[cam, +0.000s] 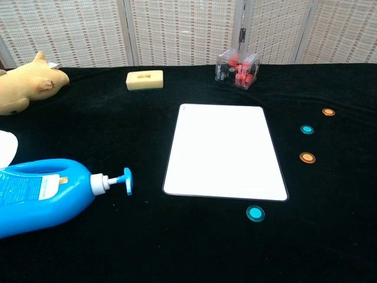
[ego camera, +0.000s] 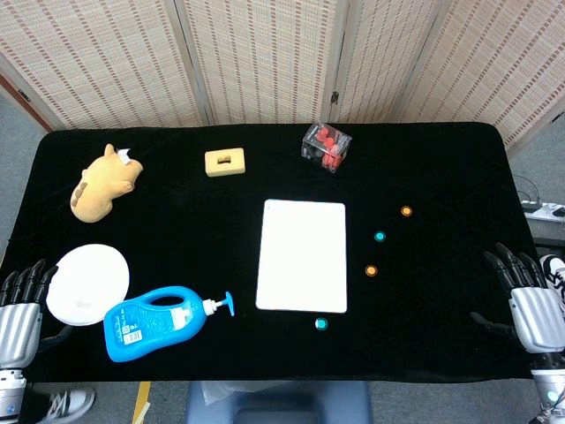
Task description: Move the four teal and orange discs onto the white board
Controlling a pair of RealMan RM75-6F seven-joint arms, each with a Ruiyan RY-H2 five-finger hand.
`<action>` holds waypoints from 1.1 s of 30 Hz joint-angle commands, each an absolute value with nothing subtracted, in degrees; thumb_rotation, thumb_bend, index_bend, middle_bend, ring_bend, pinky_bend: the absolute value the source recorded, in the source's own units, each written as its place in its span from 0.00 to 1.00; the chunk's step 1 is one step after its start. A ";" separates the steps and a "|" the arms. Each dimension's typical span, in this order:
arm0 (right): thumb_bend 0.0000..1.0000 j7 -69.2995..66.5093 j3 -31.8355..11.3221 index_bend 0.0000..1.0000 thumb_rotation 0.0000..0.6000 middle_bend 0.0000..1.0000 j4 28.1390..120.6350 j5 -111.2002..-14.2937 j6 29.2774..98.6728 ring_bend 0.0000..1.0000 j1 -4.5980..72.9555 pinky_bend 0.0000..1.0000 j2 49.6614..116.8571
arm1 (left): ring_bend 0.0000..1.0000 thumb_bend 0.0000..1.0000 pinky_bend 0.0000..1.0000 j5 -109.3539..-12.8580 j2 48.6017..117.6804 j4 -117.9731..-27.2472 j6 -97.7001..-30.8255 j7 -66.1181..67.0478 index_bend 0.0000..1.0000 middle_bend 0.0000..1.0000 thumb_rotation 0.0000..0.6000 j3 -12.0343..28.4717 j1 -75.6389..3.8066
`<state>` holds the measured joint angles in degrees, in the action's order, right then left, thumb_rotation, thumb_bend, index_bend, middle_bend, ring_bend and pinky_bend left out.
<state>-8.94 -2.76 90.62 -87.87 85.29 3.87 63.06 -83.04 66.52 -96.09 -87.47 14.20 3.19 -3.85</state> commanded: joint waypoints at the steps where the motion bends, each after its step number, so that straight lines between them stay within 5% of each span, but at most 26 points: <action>1: 0.17 -9.64 -2.74 0.13 1.00 0.05 90.65 -87.86 85.03 0.10 3.96 0.00 62.89 | 0.08 0.16 0.00 -83.07 66.59 -96.00 -87.40 14.24 0.13 0.05 1.00 3.20 -3.87; 16: 0.17 -8.15 -1.27 0.18 1.00 0.05 92.75 -94.71 80.93 0.10 8.38 0.00 61.96 | 0.08 0.16 0.00 -83.42 66.02 -96.76 -86.91 14.62 0.13 0.05 1.00 2.84 -3.95; 23: 0.17 -1.39 -0.10 0.36 1.00 0.07 96.49 -101.42 72.79 0.10 15.30 0.00 63.44 | 0.08 0.16 0.00 -83.82 65.86 -97.09 -87.36 14.38 0.13 0.05 1.00 2.82 -3.77; 33: 0.17 7.52 -0.87 0.38 1.00 0.06 96.89 -100.89 60.80 0.02 23.23 0.00 71.94 | 0.08 0.16 0.00 -83.70 65.98 -96.56 -87.58 13.63 0.13 0.05 1.00 2.41 -3.19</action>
